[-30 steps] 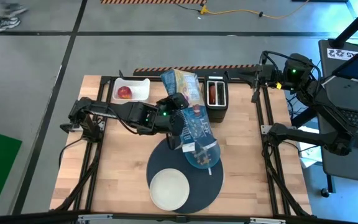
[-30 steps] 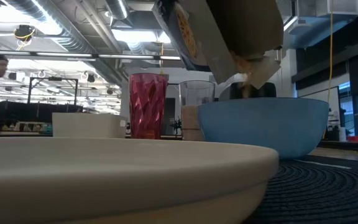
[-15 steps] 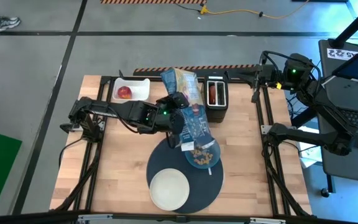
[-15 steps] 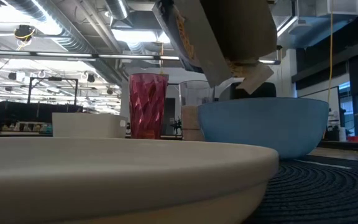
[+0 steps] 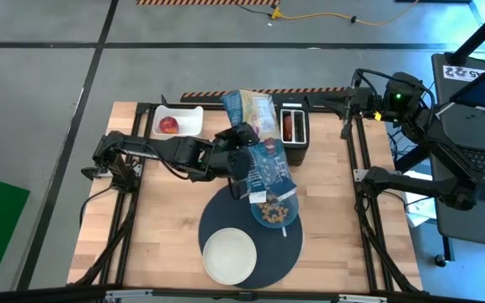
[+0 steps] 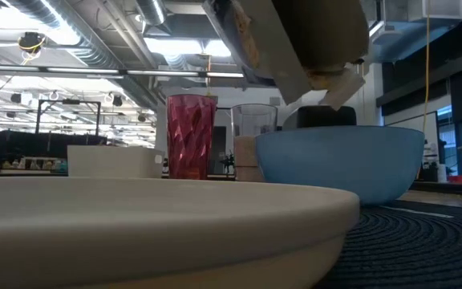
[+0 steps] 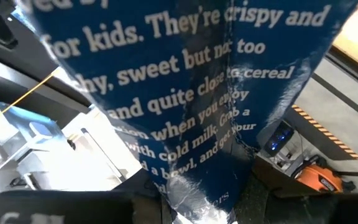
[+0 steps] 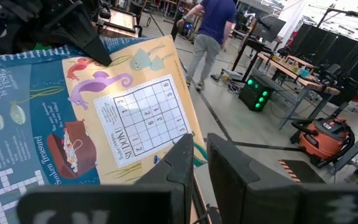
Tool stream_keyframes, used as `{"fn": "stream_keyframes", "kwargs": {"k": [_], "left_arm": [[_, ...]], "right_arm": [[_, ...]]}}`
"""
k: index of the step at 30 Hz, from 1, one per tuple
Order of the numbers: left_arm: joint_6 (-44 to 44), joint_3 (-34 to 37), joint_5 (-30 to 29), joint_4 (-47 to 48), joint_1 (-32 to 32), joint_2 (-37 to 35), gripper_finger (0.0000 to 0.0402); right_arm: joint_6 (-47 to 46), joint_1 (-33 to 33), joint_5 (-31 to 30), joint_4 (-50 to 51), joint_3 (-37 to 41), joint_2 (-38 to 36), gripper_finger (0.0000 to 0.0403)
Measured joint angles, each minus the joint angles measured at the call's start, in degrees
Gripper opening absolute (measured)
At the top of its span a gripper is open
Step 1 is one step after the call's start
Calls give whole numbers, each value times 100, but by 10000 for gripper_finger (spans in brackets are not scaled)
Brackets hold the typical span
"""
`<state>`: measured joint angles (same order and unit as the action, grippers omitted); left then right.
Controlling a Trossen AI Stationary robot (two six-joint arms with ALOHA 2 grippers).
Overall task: Arrange a breakfast setting
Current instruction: Pour the cereal from the cereal box into the blue bowl
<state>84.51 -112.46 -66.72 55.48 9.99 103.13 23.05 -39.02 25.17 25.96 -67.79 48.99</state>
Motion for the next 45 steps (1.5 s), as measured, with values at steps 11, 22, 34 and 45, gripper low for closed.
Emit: {"fn": "stream_keyframes", "kwargs": {"k": [11,22,34,45], "left_arm": [[44,0,23,16,35,24,106],[336,734,-19,-714,160,153,106],[349,1207,-142,-1009,244,160,106],[703,1207,-137,-1306,244,160,106]], "right_arm": [[-13,0,151,0,0,2,50],[293,2,454,263,0,0,50],[575,2,450,313,0,0,50],[579,2,448,313,0,0,50]]}}
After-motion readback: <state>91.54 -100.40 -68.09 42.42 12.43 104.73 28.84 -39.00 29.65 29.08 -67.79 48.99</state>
